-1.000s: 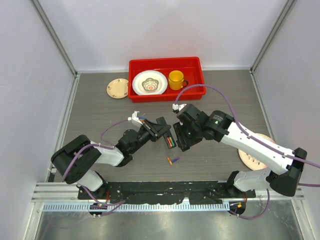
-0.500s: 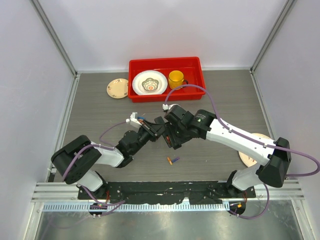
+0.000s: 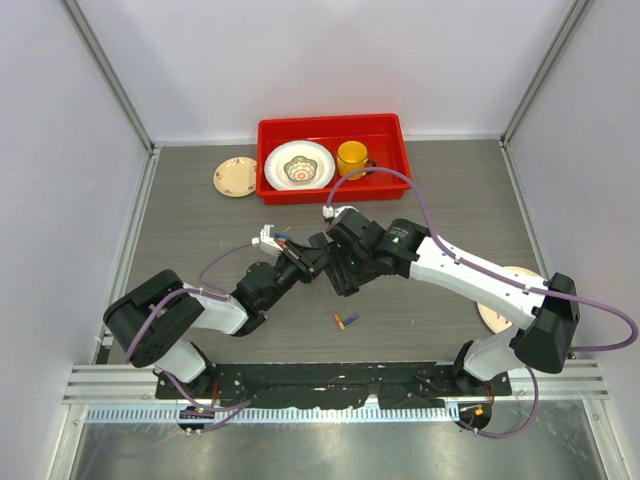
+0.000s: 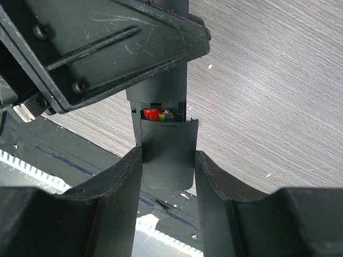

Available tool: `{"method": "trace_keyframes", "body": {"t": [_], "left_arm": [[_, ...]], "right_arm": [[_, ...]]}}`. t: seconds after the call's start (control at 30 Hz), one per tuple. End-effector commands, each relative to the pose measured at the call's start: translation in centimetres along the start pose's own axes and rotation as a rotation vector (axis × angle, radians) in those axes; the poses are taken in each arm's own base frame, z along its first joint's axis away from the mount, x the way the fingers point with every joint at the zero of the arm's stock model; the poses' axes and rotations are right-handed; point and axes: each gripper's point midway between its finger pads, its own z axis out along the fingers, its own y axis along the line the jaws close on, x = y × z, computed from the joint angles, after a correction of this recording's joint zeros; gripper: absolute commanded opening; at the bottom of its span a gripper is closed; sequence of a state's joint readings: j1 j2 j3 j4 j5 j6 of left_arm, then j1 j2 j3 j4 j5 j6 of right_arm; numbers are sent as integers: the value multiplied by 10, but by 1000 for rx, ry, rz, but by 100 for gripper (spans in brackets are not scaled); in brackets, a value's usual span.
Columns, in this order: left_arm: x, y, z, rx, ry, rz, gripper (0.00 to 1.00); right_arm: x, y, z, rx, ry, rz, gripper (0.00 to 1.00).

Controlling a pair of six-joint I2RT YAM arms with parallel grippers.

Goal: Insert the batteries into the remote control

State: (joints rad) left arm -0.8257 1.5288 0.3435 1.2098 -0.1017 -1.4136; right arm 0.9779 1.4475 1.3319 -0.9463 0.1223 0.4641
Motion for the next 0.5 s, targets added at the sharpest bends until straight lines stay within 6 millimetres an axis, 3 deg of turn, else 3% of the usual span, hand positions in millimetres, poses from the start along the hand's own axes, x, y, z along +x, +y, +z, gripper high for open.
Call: {"method": "trace_keyframes", "body": {"t": [0.0,0.47], "left_arm": [[0,-25,-1,99,-4,-14,0],[1,-27,1,105,-6,-17,0]], "right_arm": [[-15,8,1,-19,-53,14,1],[-12,13,3,-51,-46,26,1]]}}
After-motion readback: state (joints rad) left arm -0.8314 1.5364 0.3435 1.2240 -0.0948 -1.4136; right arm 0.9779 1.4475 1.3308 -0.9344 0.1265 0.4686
